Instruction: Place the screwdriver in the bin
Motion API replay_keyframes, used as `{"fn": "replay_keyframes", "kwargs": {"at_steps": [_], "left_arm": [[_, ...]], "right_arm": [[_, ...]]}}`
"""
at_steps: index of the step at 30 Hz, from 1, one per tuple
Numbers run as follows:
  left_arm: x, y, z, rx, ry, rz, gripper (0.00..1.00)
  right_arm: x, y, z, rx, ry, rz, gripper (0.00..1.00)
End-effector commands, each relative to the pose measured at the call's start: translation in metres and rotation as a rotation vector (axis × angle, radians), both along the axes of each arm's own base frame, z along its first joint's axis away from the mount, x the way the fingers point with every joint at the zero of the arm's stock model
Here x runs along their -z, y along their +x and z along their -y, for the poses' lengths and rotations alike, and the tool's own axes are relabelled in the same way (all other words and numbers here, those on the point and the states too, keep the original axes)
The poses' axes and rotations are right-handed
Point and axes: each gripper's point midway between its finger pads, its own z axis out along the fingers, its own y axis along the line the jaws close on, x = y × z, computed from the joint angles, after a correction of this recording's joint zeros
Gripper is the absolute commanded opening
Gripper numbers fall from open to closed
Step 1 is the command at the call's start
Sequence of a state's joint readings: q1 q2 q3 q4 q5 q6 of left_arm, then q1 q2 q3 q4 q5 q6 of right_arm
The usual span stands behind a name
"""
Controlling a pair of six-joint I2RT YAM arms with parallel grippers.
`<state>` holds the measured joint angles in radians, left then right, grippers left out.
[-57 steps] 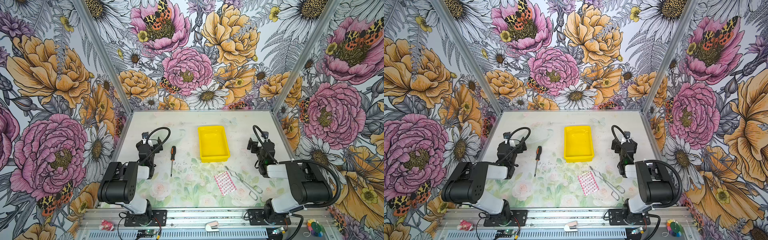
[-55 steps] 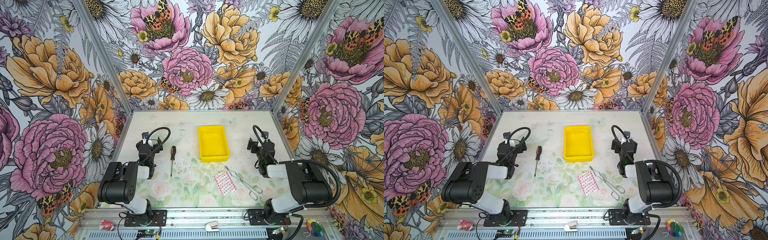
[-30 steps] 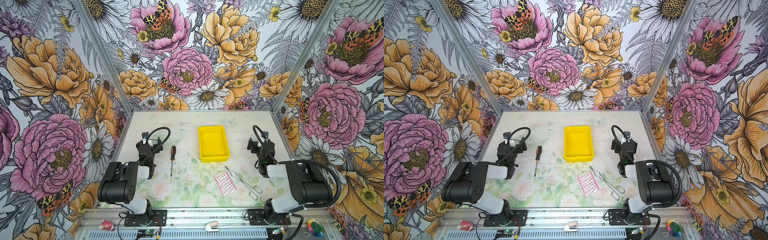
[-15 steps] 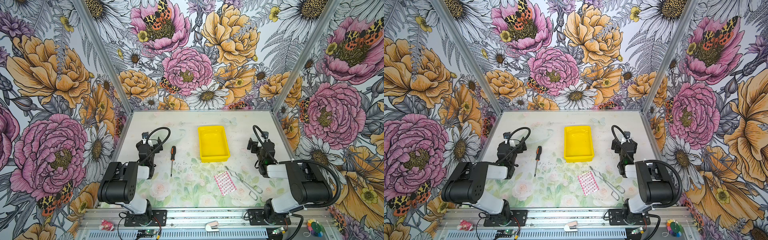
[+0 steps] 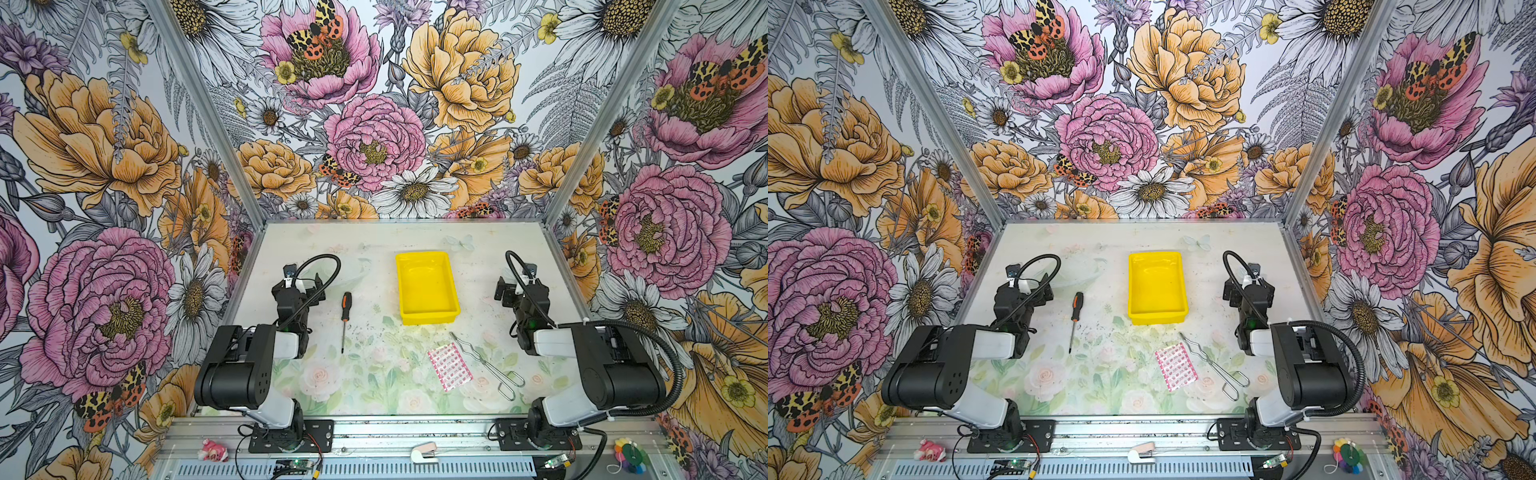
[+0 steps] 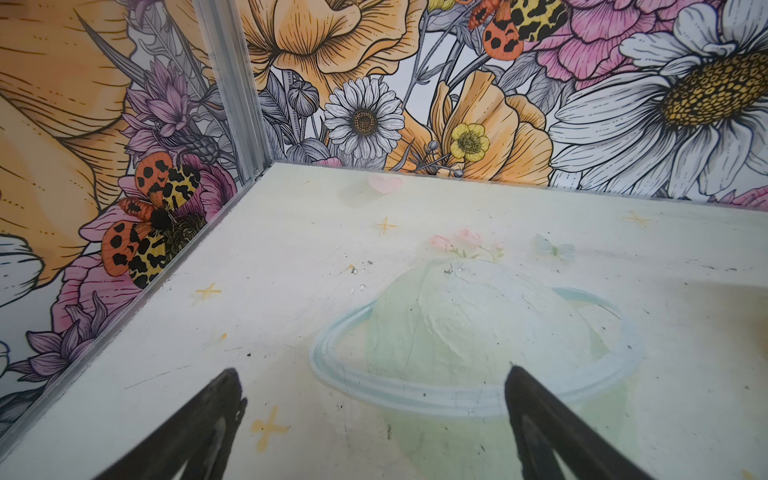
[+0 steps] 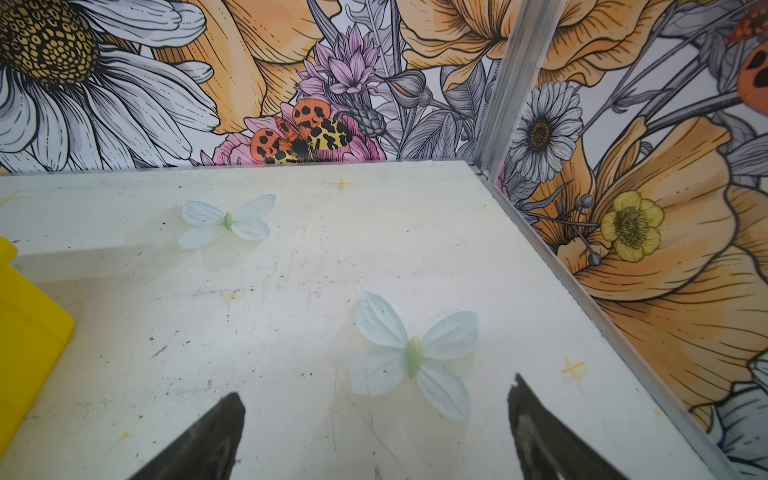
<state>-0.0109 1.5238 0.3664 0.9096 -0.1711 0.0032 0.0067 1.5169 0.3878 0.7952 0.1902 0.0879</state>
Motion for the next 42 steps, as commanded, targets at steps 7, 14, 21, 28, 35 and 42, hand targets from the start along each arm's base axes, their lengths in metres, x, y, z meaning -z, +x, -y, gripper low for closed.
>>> {"fn": "replay_keyframes", "kwargs": {"at_steps": [7, 14, 21, 28, 35, 42], "left_arm": [[-0.028, -0.009, -0.007, -0.059, 0.002, -0.005, 0.99], [-0.039, -0.026, -0.002, -0.074, -0.004, -0.063, 0.99], [-0.054, -0.047, 0.006, -0.073, -0.045, -0.105, 0.99], [-0.075, -0.063, 0.009, -0.088, -0.168, -0.148, 0.99], [-0.076, -0.076, 0.022, -0.067, -0.288, -0.202, 0.99], [-0.068, -0.085, 0.051, -0.011, -0.354, -0.322, 0.99]], "right_arm": [[-0.041, 0.001, 0.001, 0.013, -0.003, 0.031, 0.99], [-0.069, -0.005, -0.019, -0.021, -0.017, -0.018, 0.99], [-0.099, -0.023, -0.054, -0.067, -0.018, -0.011, 1.0], [-0.114, -0.039, -0.071, -0.032, 0.075, -0.047, 0.99], [-0.126, -0.038, -0.108, -0.135, 0.127, -0.082, 0.99], [-0.128, -0.037, -0.156, -0.34, 0.058, -0.121, 0.99]]}}
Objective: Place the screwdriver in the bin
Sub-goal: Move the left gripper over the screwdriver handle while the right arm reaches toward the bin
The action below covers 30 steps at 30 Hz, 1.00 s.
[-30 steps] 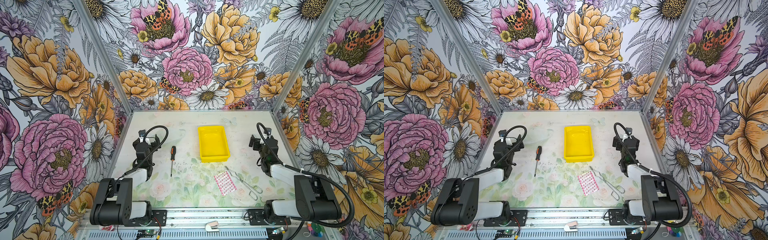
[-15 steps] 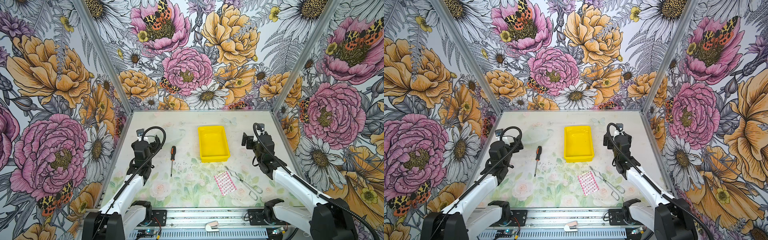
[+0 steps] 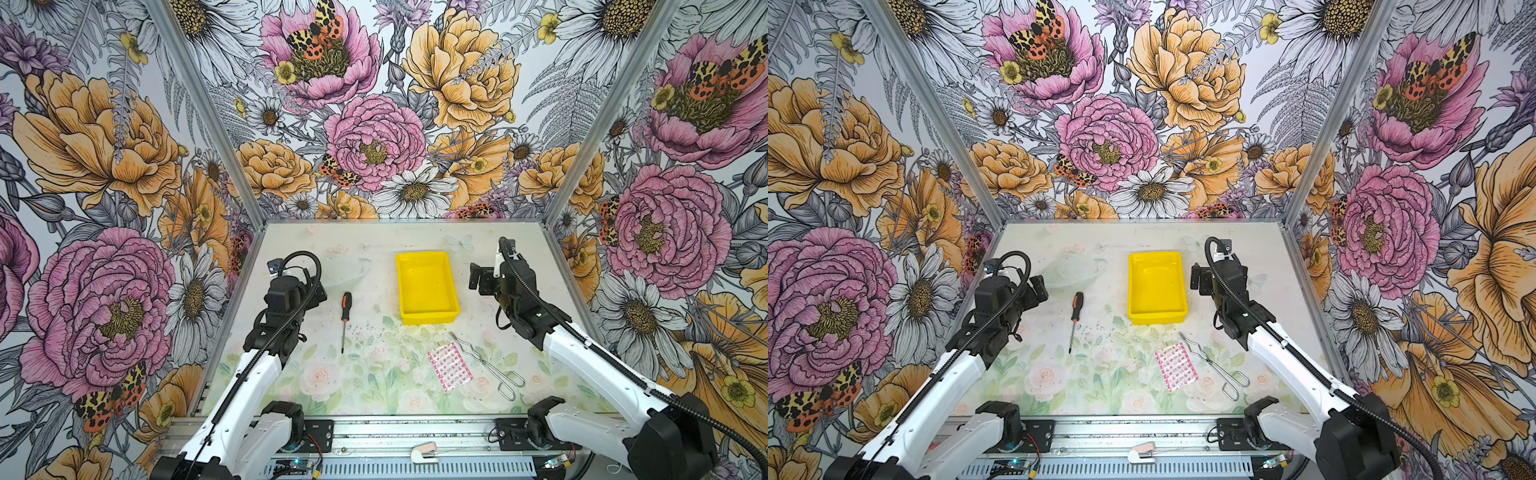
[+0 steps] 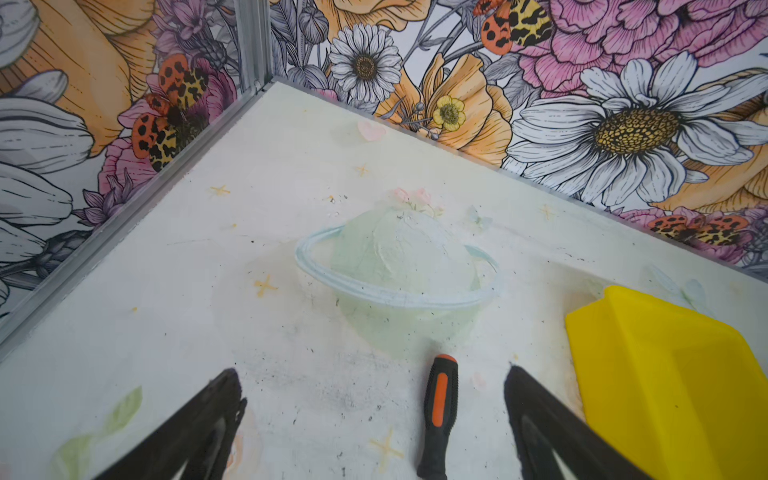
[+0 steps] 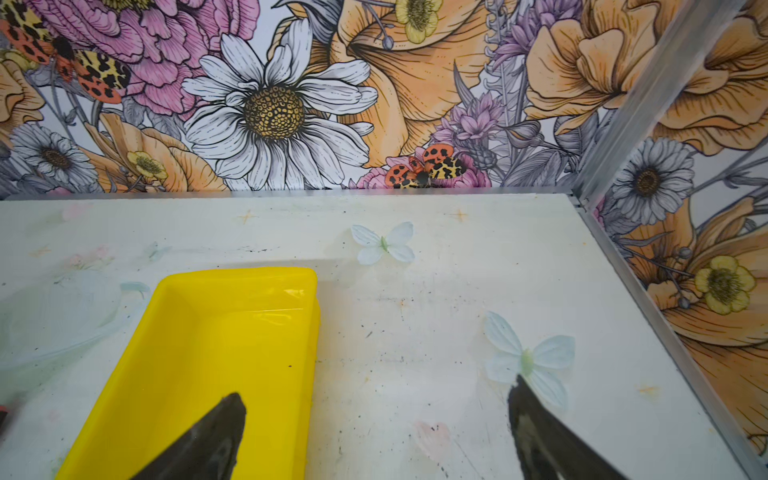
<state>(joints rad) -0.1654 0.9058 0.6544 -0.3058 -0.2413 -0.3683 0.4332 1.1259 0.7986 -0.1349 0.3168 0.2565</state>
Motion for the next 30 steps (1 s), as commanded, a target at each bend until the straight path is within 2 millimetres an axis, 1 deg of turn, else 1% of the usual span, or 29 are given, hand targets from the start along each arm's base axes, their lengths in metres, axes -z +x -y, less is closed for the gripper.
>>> {"fn": "replay_keyframes", "kwargs": {"at_steps": [1, 3, 6, 11, 13, 16, 17, 20, 23, 28, 30], "left_arm": [[0.005, -0.009, 0.021, 0.054, -0.079, -0.072, 0.99], [0.005, -0.011, 0.03, 0.068, -0.097, -0.084, 0.99], [0.01, -0.013, 0.04, 0.061, -0.136, -0.12, 0.99], [0.031, -0.009, 0.052, 0.049, -0.189, -0.241, 0.99], [0.037, -0.006, 0.06, 0.071, -0.2, -0.286, 0.99], [0.042, -0.001, 0.075, 0.108, -0.216, -0.322, 0.99], [0.043, 0.0, 0.077, 0.105, -0.216, -0.332, 0.99], [0.055, 0.005, 0.083, 0.093, -0.224, -0.374, 0.99], [0.071, 0.012, 0.09, 0.106, -0.218, -0.436, 0.99], [0.092, 0.024, 0.096, 0.104, -0.186, -0.5, 0.99], [0.099, 0.031, 0.097, 0.103, -0.172, -0.522, 0.99]], "right_arm": [[-0.004, -0.003, -0.027, -0.135, -0.019, -0.02, 1.0], [-0.002, -0.006, -0.044, -0.211, -0.019, -0.036, 1.0], [0.003, -0.014, -0.067, -0.313, -0.036, -0.048, 0.99], [0.012, -0.029, -0.102, -0.494, -0.054, -0.069, 1.0], [0.016, -0.033, -0.11, -0.539, -0.058, -0.08, 1.0], [0.018, -0.042, -0.121, -0.597, -0.04, -0.094, 0.99], [0.018, -0.045, -0.125, -0.621, -0.03, -0.098, 0.99], [0.023, -0.061, -0.138, -0.726, -0.022, -0.112, 0.99], [0.029, -0.078, -0.148, -0.819, -0.038, -0.117, 1.0], [0.025, -0.113, -0.168, -0.988, -0.074, -0.092, 0.99], [0.026, -0.126, -0.173, -1.049, -0.102, -0.084, 0.99]]}}
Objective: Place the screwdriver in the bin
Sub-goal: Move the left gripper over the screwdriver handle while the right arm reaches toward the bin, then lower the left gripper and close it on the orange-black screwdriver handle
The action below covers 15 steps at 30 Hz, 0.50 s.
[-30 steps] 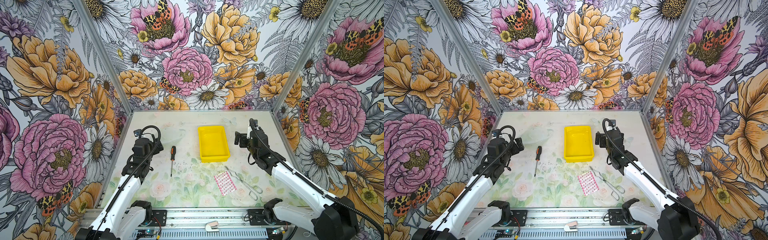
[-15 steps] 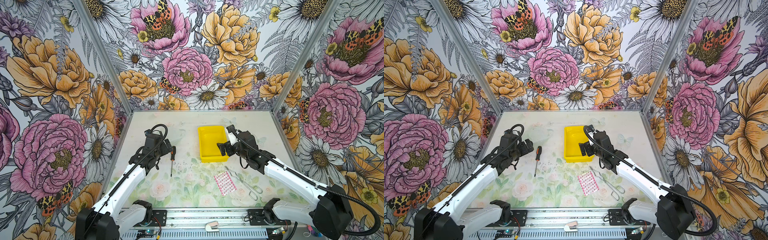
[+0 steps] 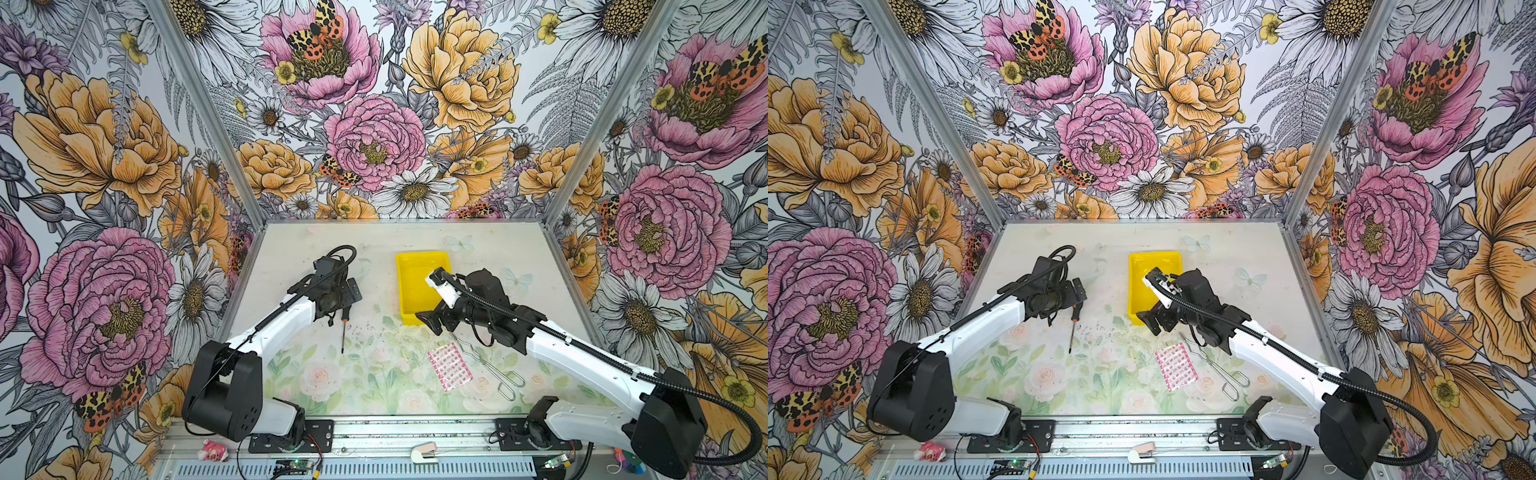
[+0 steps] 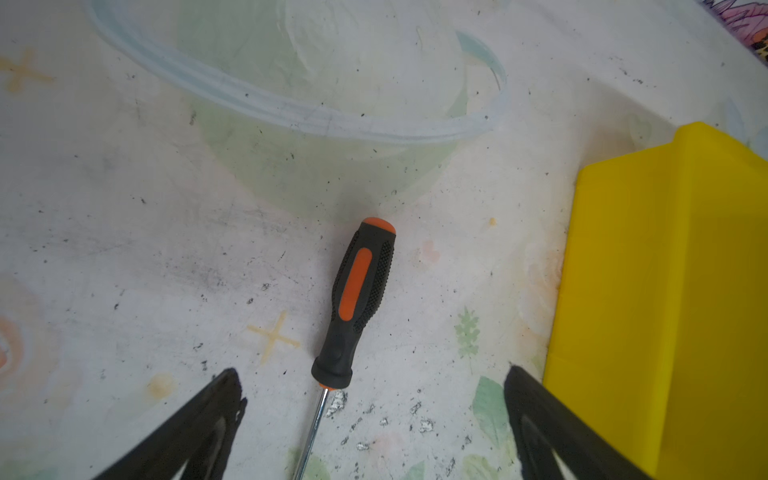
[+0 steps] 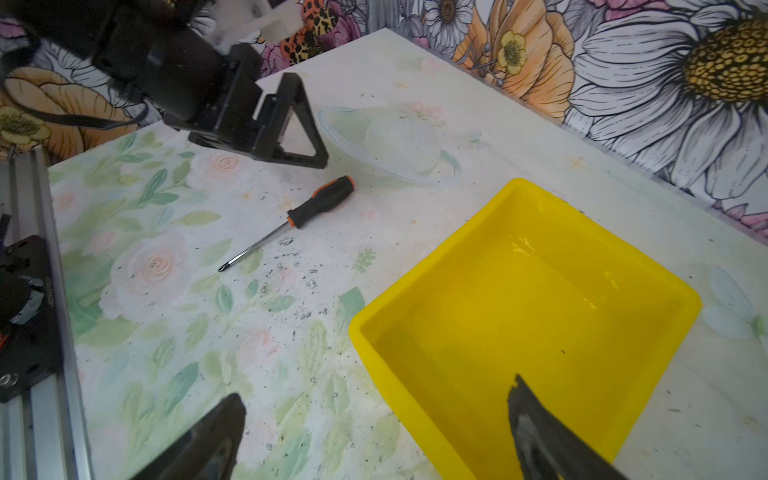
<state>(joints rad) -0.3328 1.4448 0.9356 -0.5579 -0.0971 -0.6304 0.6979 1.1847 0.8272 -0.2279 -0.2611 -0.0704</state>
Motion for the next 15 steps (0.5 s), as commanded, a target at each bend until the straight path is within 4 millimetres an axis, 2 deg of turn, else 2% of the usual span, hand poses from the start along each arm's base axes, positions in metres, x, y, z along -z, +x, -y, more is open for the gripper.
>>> {"fn": "replay_keyframes", "kwargs": {"at_steps": [1, 4, 7, 15], "left_arm": [[0.001, 0.012, 0.009, 0.019, -0.007, -0.013, 0.99], [0.009, 0.019, 0.016, 0.049, -0.005, -0.04, 0.99], [0.017, 0.024, 0.02, 0.079, 0.009, -0.071, 0.98], [0.044, 0.027, 0.019, 0.105, 0.062, -0.158, 0.98]], "right_arm": [[-0.001, -0.029, -0.01, -0.152, -0.018, 0.039, 0.99], [0.003, -0.037, -0.017, -0.214, -0.027, 0.047, 0.99], [0.001, -0.037, -0.026, -0.258, -0.029, 0.047, 1.0], [0.004, -0.045, -0.039, -0.356, -0.054, 0.071, 0.99]]}}
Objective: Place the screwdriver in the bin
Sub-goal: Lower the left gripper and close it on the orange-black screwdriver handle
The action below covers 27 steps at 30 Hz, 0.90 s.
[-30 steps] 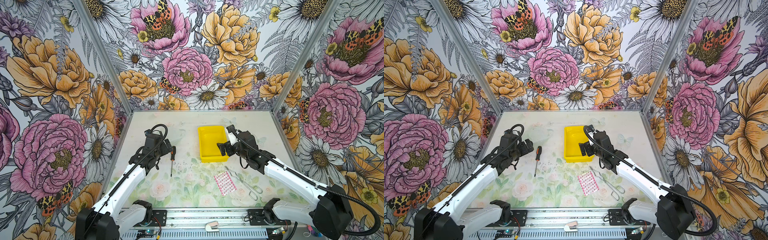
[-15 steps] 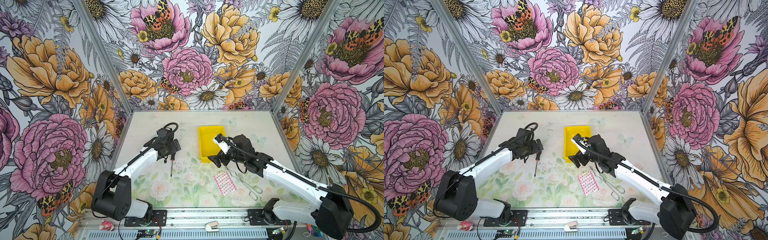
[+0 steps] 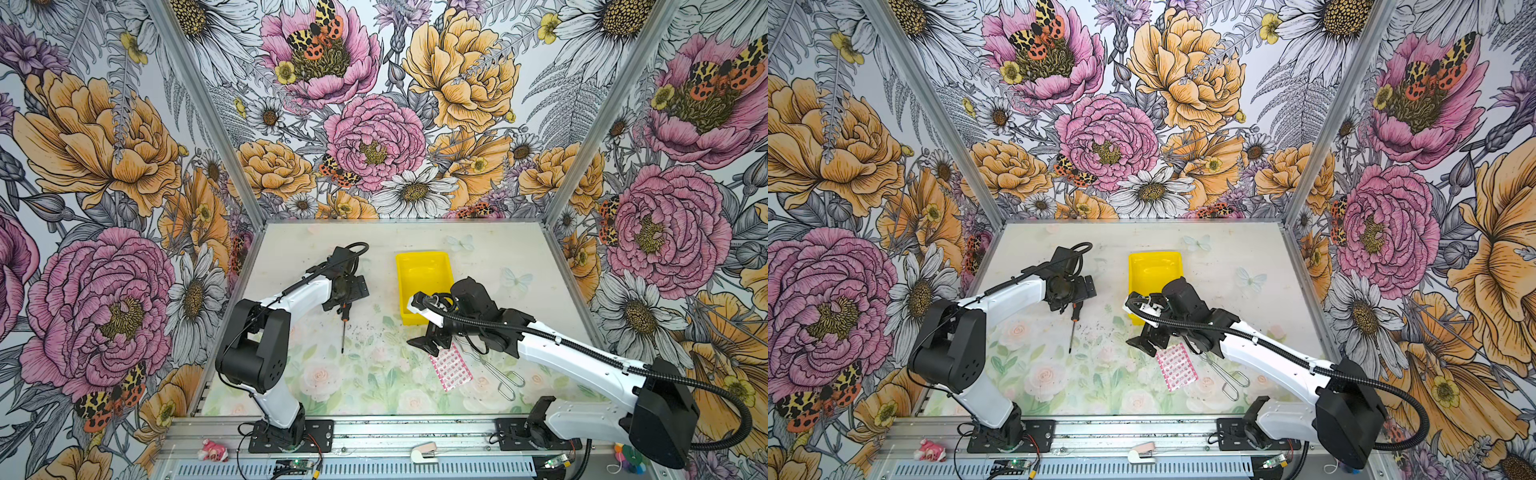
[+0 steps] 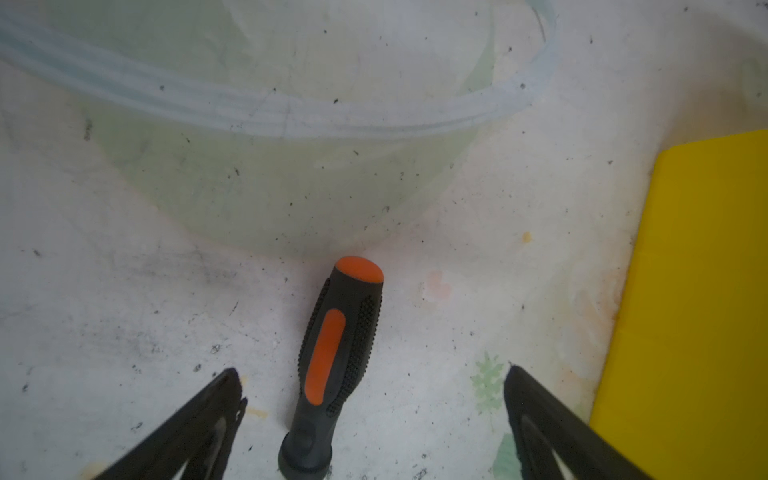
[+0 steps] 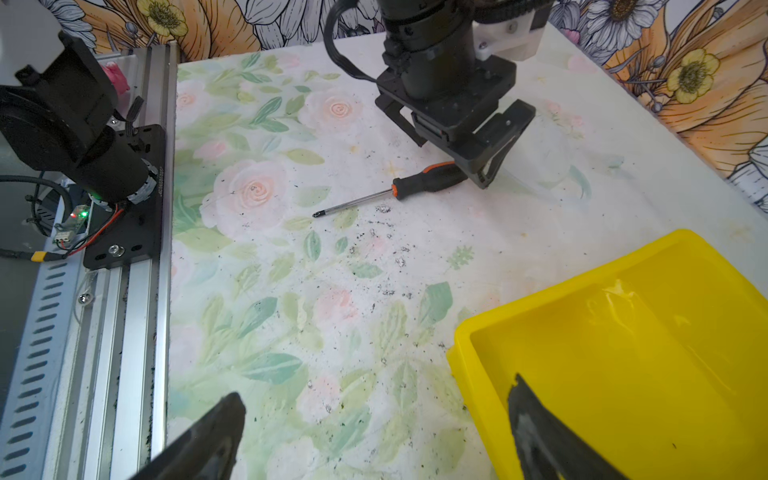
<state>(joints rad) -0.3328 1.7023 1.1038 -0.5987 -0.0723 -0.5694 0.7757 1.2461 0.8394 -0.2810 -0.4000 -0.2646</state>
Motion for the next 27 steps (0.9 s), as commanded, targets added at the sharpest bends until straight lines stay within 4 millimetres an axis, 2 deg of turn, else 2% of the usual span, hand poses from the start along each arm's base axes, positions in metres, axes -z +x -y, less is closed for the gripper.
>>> {"fn": "replay_keyframes", "kwargs": {"at_steps": [1, 7, 11, 12, 14, 17, 27], "left_arm": [[0.01, -0.002, 0.005, 0.04, 0.01, -0.042, 0.97], [0.027, -0.003, 0.004, 0.038, 0.034, -0.082, 0.9], [0.034, -0.004, 0.002, 0.021, 0.044, -0.096, 0.82], [0.033, -0.004, 0.002, 0.021, 0.045, -0.092, 0.79], [0.047, -0.008, 0.002, 0.02, 0.062, -0.128, 0.71], [0.054, -0.01, 0.003, 0.02, 0.068, -0.146, 0.6], [0.059, -0.014, 0.011, 0.031, 0.071, -0.159, 0.27]], "right_arm": [[-0.02, -0.002, -0.009, -0.057, 0.03, 0.057, 1.0], [-0.023, -0.002, -0.006, -0.036, 0.04, 0.053, 1.0], [-0.019, -0.001, -0.007, -0.024, 0.037, 0.029, 0.99], [-0.02, 0.0, -0.007, -0.022, 0.038, 0.03, 1.0], [-0.02, 0.0, -0.007, -0.016, 0.037, 0.032, 1.0], [-0.023, 0.002, -0.004, -0.001, 0.035, 0.048, 0.99], [-0.03, 0.001, 0.003, 0.023, 0.048, 0.073, 0.99]]}}
